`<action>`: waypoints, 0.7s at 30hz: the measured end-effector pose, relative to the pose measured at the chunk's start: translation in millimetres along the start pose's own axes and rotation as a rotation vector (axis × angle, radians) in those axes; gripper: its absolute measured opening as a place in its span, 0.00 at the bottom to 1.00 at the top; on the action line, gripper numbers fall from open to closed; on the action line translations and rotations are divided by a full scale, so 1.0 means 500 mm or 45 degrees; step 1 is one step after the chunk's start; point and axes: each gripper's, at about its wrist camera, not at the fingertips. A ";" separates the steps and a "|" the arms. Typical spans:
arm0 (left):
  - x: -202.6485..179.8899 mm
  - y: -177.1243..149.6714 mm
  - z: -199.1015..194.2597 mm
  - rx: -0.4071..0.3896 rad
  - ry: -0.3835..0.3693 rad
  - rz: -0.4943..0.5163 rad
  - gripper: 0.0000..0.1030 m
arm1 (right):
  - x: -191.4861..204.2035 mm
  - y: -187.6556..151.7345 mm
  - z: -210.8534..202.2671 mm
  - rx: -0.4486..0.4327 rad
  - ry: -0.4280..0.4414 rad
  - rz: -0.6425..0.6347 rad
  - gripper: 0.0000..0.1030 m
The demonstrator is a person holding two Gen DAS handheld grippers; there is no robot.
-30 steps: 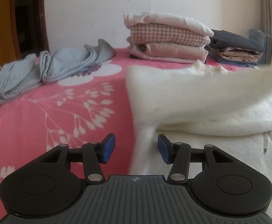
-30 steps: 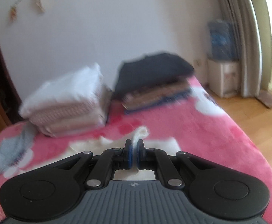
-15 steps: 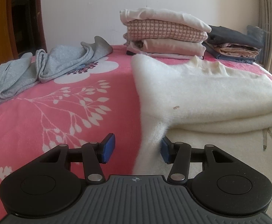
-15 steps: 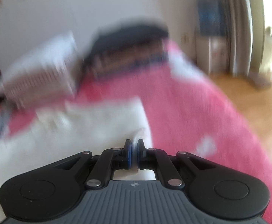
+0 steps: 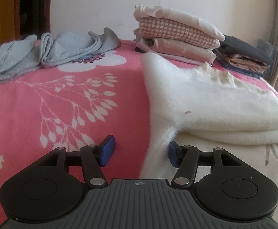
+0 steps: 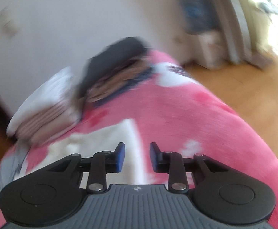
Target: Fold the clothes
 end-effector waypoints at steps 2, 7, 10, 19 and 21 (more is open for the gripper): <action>0.002 0.000 -0.002 -0.004 -0.005 -0.006 0.56 | 0.034 -0.013 0.016 0.032 0.115 -0.061 0.27; 0.010 -0.002 -0.024 -0.031 -0.038 -0.035 0.56 | 0.051 -0.086 0.103 0.213 -0.039 -0.233 0.22; 0.021 -0.005 -0.053 -0.081 -0.084 -0.080 0.56 | 0.080 -0.074 0.096 0.241 -0.113 -0.258 0.22; 0.013 0.047 -0.014 -0.107 -0.124 -0.221 0.56 | 0.310 -0.080 0.057 0.145 0.115 -0.526 0.23; 0.013 0.039 0.022 -0.041 -0.104 -0.232 0.57 | 0.355 -0.096 0.072 0.142 0.196 -0.552 0.23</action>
Point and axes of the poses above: each gripper's, at about its wrist camera, not at the fingertips, and z roughly the way its jaws point, x to its left, y to its top, and after that the axes turned 1 degree about -x, right-handed
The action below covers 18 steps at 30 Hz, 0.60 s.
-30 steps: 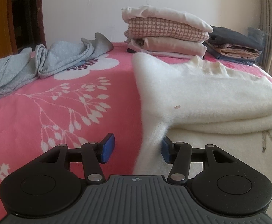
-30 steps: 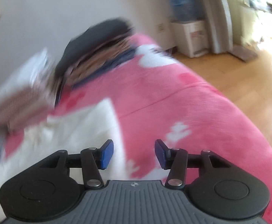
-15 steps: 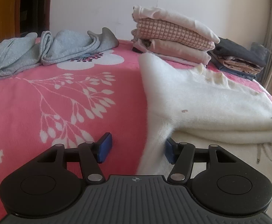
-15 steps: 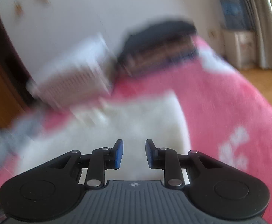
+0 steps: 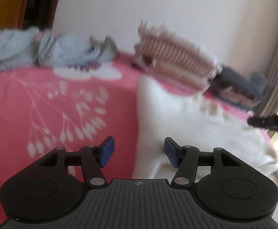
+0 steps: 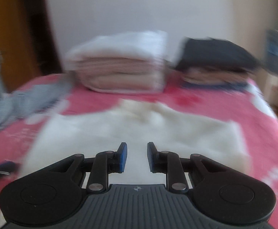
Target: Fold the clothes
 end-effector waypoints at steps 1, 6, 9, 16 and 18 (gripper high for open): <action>0.006 -0.007 0.008 0.018 0.000 -0.020 0.57 | 0.012 -0.008 0.020 0.013 0.013 -0.013 0.23; 0.022 -0.033 0.011 -0.023 -0.034 -0.028 0.61 | 0.024 -0.089 0.109 0.176 -0.076 -0.187 0.23; 0.036 -0.040 0.011 -0.041 -0.067 -0.064 0.62 | 0.067 -0.040 0.107 0.228 -0.161 -0.227 0.24; 0.048 -0.048 0.007 -0.074 -0.108 -0.105 0.62 | 0.276 0.049 0.129 0.066 0.287 -0.438 0.23; 0.050 -0.050 0.007 -0.081 -0.114 -0.111 0.62 | 0.316 0.038 0.180 0.097 0.344 -0.492 0.22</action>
Point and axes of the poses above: each gripper's, at about its wrist camera, not at the fingertips, and z roughly the way its jaws point, x to its left, y to its top, and after that the axes turned 1 degree about -x, right-handed
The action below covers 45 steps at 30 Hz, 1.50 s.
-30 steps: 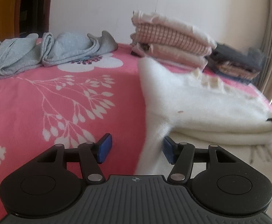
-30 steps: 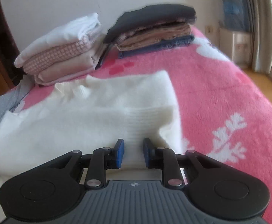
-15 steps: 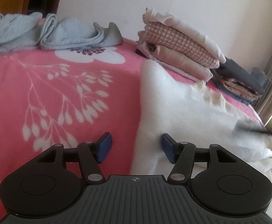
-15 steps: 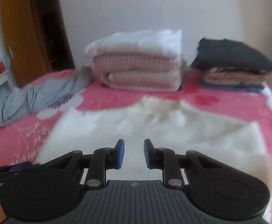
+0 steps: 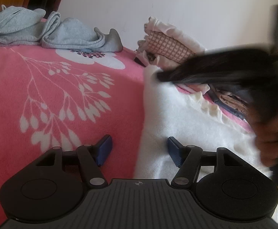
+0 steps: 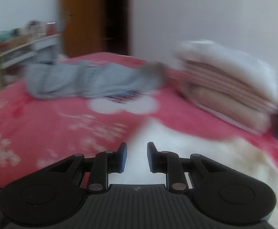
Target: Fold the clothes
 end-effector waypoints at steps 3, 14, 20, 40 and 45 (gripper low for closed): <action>0.004 -0.002 0.000 -0.008 -0.014 -0.017 0.63 | -0.019 -0.036 0.094 0.094 -0.085 -0.015 0.24; 0.002 -0.007 -0.002 -0.035 -0.015 -0.006 0.63 | -0.033 0.001 0.149 0.047 -0.153 0.059 0.27; 0.003 -0.009 -0.004 -0.039 -0.023 -0.012 0.64 | -0.111 0.011 0.161 0.058 -0.055 0.394 0.27; -0.001 -0.017 0.000 -0.054 -0.032 0.005 0.69 | -0.576 0.007 0.145 0.272 -0.504 1.126 0.31; 0.000 -0.018 0.000 -0.057 -0.035 0.002 0.69 | -0.498 -0.008 0.121 0.289 -0.524 0.884 0.31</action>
Point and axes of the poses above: each gripper's, at about its wrist camera, not at the fingertips, and z roughly the way its jaws point, x to its left, y to its top, and after that the axes turned 1 degree about -x, right-handed
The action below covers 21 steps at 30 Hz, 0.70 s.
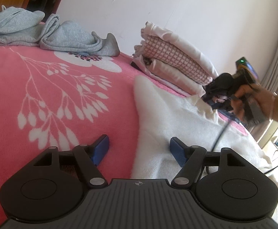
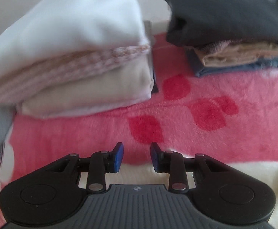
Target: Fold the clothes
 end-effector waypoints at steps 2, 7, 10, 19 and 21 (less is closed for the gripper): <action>0.000 0.000 0.000 0.000 -0.001 -0.001 0.69 | 0.006 -0.033 -0.025 -0.054 -0.011 -0.053 0.31; 0.001 0.000 0.000 0.000 -0.002 -0.003 0.69 | 0.020 -0.115 -0.024 -0.153 -0.032 -0.224 0.36; 0.001 0.001 0.001 -0.001 -0.003 -0.004 0.69 | 0.035 -0.119 -0.034 -0.208 -0.062 -0.323 0.36; 0.000 0.001 -0.002 -0.001 -0.003 -0.005 0.70 | 0.062 -0.125 -0.025 -0.150 0.067 -0.323 0.37; 0.000 0.001 -0.002 -0.001 -0.003 -0.006 0.70 | 0.076 -0.156 -0.029 -0.201 0.030 -0.440 0.37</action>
Point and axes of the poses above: each gripper's, at about its wrist camera, not at the fingertips, and z roughly the way its jaws point, x to its left, y to its top, and after that the axes turned 1 degree about -x, right-handed
